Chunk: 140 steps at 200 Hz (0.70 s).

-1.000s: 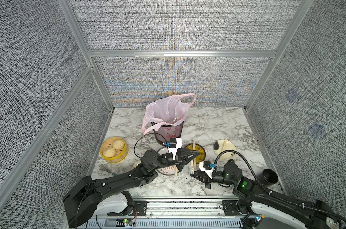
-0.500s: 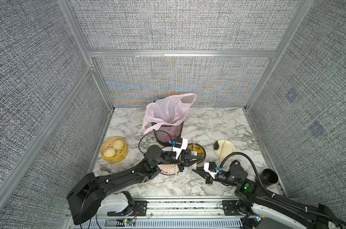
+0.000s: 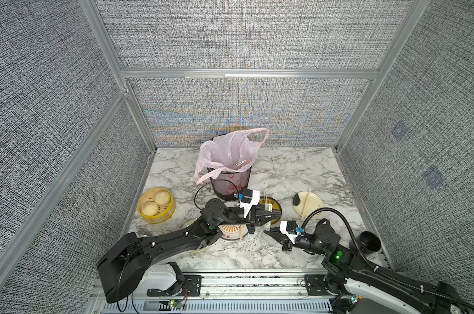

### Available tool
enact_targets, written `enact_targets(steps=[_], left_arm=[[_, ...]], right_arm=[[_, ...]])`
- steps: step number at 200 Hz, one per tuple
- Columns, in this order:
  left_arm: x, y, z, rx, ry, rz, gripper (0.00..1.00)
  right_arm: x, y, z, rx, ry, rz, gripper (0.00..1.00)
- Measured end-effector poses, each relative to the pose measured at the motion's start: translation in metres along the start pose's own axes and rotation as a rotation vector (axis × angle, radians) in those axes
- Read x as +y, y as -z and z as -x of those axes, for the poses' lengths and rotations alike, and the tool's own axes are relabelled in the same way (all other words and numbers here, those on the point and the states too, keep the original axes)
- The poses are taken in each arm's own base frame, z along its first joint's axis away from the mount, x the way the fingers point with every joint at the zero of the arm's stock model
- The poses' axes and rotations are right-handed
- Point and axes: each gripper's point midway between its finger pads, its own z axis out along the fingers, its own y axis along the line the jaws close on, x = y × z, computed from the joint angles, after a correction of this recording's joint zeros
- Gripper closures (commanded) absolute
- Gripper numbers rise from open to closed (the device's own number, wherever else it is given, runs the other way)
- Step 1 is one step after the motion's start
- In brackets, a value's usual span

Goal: Remove the packaging of disposable chopsticks
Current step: Remove the packet bag from the disposable chopsticks.

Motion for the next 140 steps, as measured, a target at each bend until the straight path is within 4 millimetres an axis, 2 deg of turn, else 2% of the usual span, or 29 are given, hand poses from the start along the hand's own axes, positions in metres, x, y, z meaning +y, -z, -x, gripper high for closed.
enact_targets(steps=[60,92,140], left_arm=[[0.007,0.003,-0.009,0.007,-0.011,0.044,0.99],[0.010,0.007,-0.019,0.034,-0.003,0.068,0.99],[0.013,0.007,-0.028,0.054,-0.001,0.072,0.98]], right_arm=[[0.001,0.002,-0.008,0.096,-0.074,0.008,1.00],[0.004,0.006,-0.018,0.150,-0.103,0.012,1.00],[0.003,0.007,-0.021,0.166,-0.122,0.003,1.00]])
